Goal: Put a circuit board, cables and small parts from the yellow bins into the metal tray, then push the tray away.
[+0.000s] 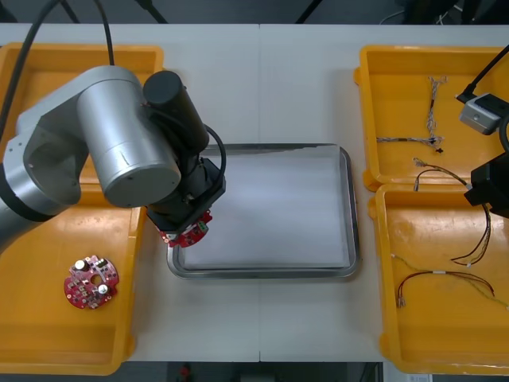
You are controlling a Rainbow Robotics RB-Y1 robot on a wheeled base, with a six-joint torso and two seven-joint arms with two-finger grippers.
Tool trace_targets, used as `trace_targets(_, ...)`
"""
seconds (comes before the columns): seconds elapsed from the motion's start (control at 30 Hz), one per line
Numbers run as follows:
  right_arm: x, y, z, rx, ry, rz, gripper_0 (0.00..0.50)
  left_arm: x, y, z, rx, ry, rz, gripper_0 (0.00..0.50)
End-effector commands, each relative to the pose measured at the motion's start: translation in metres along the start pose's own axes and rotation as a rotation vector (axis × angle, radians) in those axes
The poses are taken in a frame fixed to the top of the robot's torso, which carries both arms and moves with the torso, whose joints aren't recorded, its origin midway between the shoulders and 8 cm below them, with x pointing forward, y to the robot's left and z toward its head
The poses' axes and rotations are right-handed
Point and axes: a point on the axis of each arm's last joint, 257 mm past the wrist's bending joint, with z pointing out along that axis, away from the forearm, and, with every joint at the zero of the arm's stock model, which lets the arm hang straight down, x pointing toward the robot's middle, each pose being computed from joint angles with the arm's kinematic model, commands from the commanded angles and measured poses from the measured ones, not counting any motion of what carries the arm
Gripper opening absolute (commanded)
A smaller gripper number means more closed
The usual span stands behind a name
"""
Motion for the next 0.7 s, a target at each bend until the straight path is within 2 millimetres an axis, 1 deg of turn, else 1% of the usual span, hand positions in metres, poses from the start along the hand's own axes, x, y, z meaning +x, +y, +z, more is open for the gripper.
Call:
trace_targets(0.03, -0.013, -0.005, -0.018, 0.042, -0.048, -0.041, 0.000, 0.020, -0.032, 0.003, 0.042, -0.017, 0.059, 0.000)
trace_targets(0.13, -0.013, -0.005, -0.018, 0.042, -0.048, -0.041, 0.000, 0.027, -0.035, 0.012, 0.040, -0.036, 0.070, 0.000)
trace_targets(0.33, -0.013, -0.005, -0.018, 0.042, -0.048, -0.041, 0.000, 0.039, -0.031, 0.029, 0.016, -0.034, 0.075, 0.000)
trace_targets(0.5, -0.013, -0.005, -0.018, 0.042, -0.048, -0.041, 0.000, 0.045, -0.028, 0.031, 0.007, -0.020, 0.072, 0.000)
trace_targets(0.7, -0.013, -0.005, -0.018, 0.042, -0.048, -0.041, 0.000, 0.052, -0.031, 0.033, 0.009, 0.001, 0.060, 0.000)
